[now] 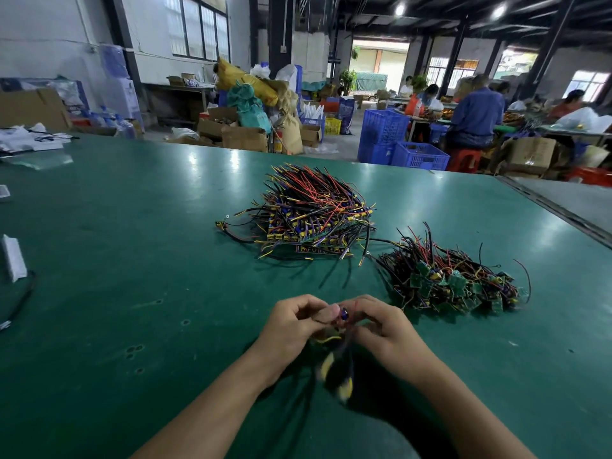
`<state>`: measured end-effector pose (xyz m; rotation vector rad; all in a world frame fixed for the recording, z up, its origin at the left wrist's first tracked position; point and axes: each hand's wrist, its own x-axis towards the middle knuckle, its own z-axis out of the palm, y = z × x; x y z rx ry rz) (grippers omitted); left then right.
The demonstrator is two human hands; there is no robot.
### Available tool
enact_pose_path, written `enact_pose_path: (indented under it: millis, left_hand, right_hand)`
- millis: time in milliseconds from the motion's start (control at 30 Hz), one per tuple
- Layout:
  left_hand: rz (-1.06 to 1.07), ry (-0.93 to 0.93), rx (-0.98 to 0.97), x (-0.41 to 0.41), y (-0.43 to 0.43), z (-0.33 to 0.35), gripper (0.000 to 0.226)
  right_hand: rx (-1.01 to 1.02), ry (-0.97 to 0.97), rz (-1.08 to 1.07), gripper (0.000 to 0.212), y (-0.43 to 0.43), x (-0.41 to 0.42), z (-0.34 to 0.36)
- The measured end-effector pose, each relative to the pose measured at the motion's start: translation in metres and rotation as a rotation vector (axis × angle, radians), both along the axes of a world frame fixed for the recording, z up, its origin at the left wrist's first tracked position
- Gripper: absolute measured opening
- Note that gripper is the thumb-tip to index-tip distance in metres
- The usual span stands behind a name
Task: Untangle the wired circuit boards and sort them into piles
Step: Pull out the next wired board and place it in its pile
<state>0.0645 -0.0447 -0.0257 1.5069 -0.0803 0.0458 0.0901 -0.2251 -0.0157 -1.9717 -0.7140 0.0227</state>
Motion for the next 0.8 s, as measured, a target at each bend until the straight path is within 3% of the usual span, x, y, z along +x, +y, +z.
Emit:
enact_pose_path:
  millis: [200, 467, 667, 800]
  left_hand:
    - [0.023, 0.123, -0.049, 0.003, -0.001, -0.002, 0.031]
    - [0.063, 0.044, 0.011, 0.000, -0.003, 0.000, 0.045]
    - [-0.034, 0.084, -0.124, 0.002, 0.000, -0.002, 0.030]
    - [0.013, 0.091, -0.137, 0.003, 0.000, -0.004, 0.031]
  right_hand:
    - [0.229, 0.242, 0.106, 0.039, 0.005, -0.003, -0.004]
    - [0.177, 0.034, -0.053, 0.049, 0.021, -0.007, -0.014]
    - [0.232, 0.080, -0.093, 0.031, 0.020, -0.009, -0.011]
    - [0.272, 0.087, -0.045, 0.036, 0.020, -0.008, -0.008]
